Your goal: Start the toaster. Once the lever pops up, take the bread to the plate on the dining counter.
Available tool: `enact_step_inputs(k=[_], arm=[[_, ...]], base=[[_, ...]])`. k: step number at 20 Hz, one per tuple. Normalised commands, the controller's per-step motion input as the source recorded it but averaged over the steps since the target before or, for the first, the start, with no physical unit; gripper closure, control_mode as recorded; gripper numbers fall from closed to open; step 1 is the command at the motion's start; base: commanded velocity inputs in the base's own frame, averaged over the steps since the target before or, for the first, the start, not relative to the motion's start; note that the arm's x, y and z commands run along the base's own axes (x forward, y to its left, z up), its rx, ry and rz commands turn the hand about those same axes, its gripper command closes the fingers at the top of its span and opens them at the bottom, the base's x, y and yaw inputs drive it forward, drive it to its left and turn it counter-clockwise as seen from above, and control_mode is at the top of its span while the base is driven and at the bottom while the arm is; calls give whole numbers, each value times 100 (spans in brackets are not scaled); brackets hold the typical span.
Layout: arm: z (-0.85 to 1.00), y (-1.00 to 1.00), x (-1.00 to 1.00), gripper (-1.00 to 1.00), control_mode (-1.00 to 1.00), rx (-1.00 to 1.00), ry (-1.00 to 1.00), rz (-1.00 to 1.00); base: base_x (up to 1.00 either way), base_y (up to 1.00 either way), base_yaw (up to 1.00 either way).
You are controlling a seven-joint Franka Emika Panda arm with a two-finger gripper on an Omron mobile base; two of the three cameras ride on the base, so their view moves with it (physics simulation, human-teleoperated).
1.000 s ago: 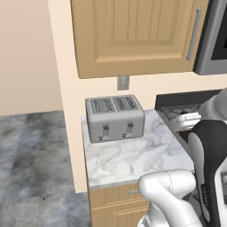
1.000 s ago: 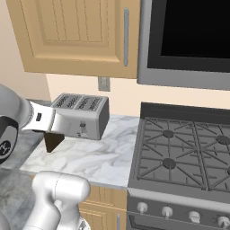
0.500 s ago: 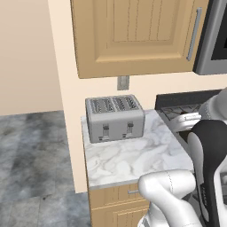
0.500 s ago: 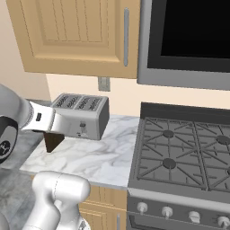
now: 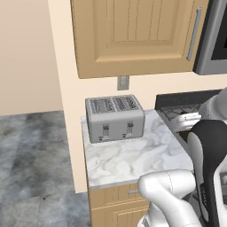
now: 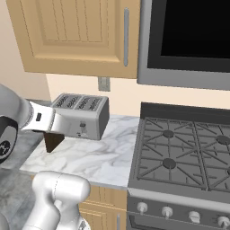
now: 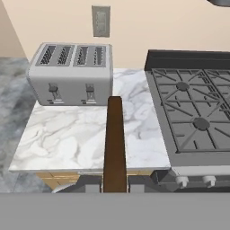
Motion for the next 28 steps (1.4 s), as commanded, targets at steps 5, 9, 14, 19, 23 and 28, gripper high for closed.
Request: enact_step_inputs(k=[5,9,14,19,23,28], arm=[[0,0,0,100,100,0,0,0],[0,0,0,100,100,0,0,0],[0,0,0,100,100,0,0,0],[0,0,0,100,100,0,0,0],[0,0,0,100,100,0,0,0],[0,0,0,100,100,0,0,0]], base=[[-28,0,-4],[-82,0,-4],[-84,0,5],[-29,0,55],[0,5,81],[0,4,83]])
